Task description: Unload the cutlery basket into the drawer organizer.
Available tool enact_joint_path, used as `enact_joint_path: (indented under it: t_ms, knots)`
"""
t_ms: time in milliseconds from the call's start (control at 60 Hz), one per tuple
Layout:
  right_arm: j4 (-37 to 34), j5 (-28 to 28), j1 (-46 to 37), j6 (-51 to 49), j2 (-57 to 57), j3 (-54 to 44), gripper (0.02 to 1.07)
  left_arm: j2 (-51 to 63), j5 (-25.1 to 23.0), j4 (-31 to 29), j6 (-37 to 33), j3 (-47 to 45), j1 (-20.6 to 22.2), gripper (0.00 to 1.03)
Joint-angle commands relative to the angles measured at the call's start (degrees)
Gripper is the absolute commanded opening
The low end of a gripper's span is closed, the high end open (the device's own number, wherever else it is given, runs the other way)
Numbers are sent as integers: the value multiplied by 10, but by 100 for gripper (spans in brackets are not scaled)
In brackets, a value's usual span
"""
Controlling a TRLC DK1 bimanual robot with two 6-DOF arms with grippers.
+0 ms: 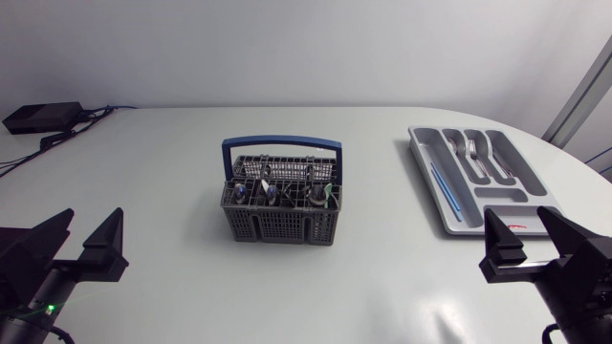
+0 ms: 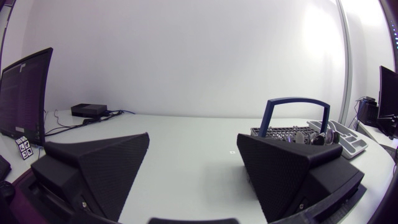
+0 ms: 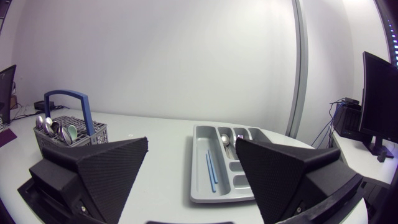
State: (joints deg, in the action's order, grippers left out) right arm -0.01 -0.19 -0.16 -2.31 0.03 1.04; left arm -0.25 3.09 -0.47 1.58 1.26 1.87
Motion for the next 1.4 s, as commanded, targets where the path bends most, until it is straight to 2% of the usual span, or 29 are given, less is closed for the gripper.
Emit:
enact_joint_path:
  t_ms: [0, 450, 883, 1233, 1383]
  knots:
    - [-3, -1, -4, 13, -5, -11, 103, -5, 1, 6, 13, -13, -7, 99]
    - [1, 3, -5, 13, -5, -7, 103, -6, 5, 9, 32, 2, -8, 99]
    - [4, 11, 10, 13, 1, 28, 103, -3, 6, -27, 37, 91, -22, 99]
    - [26, 13, 14, 13, 117, 108, 103, 78, 10, -47, 48, 172, -37, 99]
    - [27, 23, 22, 14, 161, 146, 103, 144, 10, -76, 59, 229, -38, 99]
